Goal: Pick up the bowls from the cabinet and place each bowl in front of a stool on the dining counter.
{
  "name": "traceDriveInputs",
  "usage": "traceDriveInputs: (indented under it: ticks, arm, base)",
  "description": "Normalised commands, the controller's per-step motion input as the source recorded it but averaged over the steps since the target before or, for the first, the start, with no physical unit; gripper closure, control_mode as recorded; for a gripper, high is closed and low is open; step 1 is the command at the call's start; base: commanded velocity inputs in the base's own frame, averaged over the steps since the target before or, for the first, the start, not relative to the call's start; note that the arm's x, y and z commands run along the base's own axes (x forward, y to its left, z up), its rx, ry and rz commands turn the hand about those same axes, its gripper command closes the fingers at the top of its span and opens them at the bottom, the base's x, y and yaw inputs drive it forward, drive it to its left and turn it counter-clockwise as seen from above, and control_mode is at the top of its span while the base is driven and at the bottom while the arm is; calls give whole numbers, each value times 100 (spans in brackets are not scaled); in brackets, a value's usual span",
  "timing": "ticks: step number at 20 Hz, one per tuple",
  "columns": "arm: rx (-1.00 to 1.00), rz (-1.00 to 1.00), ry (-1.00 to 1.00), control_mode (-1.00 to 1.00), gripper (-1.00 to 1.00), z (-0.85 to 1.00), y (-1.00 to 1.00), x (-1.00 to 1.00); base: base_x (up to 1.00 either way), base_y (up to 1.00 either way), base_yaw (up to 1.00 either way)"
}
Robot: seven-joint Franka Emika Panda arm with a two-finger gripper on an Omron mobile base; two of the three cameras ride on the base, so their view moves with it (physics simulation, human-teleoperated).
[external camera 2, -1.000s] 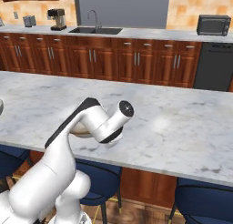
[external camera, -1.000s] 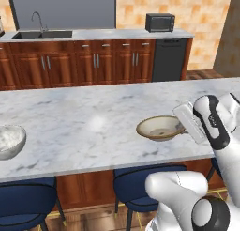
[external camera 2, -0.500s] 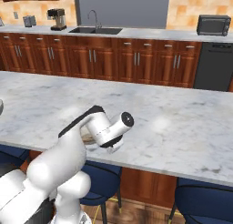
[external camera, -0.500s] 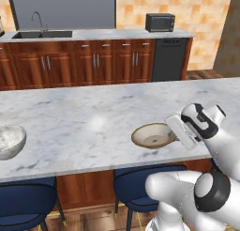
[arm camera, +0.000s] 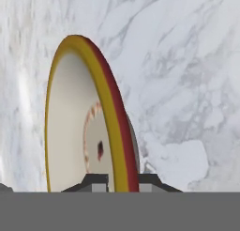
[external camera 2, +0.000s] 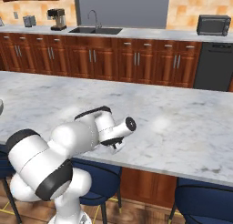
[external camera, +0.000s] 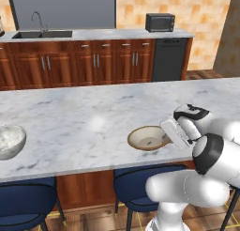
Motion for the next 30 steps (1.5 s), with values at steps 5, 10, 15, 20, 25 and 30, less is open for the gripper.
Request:
traceDriveInputs:
  ticks: [5,10,15,20,25,30]
  arm:
    - [2,8,0,-100,100,-29,-7,48]
    - [0,5,1,-100,100,-11,0,31]
    - [0,1,2,-100,-100,0,0,0]
    - [0,2,0,-100,-100,11,0,0]
    - [-7,0,0,-100,-100,57,0,-6]
    - [-13,0,0,-100,-100,65,0,-29]
  base:
    - [0,0,0]
    - [0,0,0]
    - [0,0,0]
    - [0,0,0]
    - [0,0,0]
    - [0,0,0]
